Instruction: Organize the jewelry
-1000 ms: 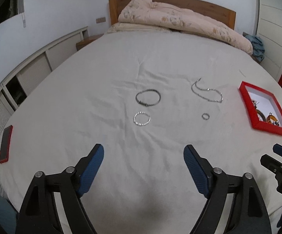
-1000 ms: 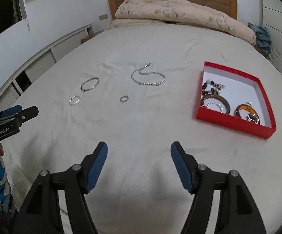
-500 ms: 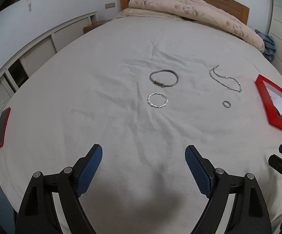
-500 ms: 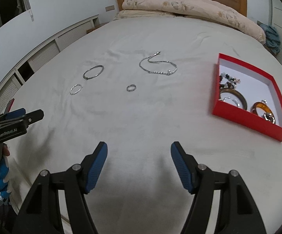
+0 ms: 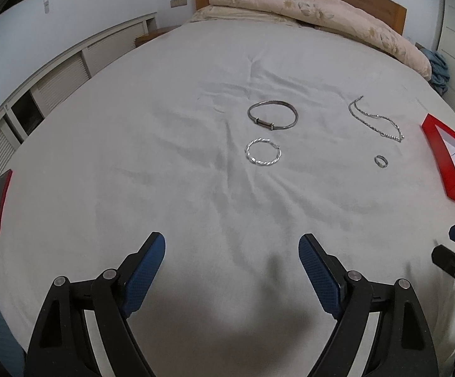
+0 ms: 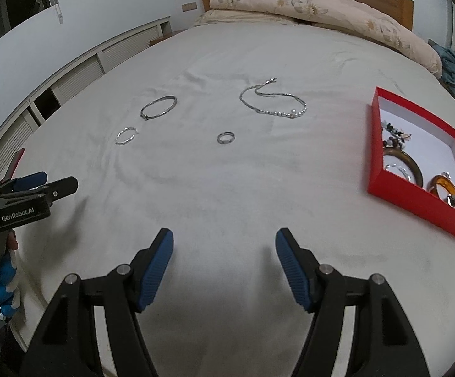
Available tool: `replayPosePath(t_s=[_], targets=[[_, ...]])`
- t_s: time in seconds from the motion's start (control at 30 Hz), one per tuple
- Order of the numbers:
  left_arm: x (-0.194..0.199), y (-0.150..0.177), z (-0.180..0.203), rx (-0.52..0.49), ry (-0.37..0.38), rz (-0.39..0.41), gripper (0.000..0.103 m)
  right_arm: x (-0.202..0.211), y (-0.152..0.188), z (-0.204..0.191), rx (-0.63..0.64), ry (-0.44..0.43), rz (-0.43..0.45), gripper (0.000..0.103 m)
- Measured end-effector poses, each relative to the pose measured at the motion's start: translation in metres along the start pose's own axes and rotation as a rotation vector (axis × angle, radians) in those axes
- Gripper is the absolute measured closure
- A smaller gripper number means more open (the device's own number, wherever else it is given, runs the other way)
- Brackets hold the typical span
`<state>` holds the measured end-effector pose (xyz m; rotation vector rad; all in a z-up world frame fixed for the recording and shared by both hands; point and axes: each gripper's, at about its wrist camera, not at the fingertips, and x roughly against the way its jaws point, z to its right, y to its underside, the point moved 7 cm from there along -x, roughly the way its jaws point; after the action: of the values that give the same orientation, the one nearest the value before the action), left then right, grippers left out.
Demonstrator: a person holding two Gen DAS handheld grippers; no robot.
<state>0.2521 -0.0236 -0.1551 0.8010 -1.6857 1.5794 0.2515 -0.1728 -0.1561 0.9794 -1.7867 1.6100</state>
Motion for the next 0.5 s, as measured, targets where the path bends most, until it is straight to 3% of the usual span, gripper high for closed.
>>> replayPosePath(t_s=[0.5], targets=[[-0.032, -0.045, 0.016, -0.051, -0.019, 0.041, 0.017, -0.035, -0.042, -0.006, 0.053, -0.029, 0.030, 0.038]])
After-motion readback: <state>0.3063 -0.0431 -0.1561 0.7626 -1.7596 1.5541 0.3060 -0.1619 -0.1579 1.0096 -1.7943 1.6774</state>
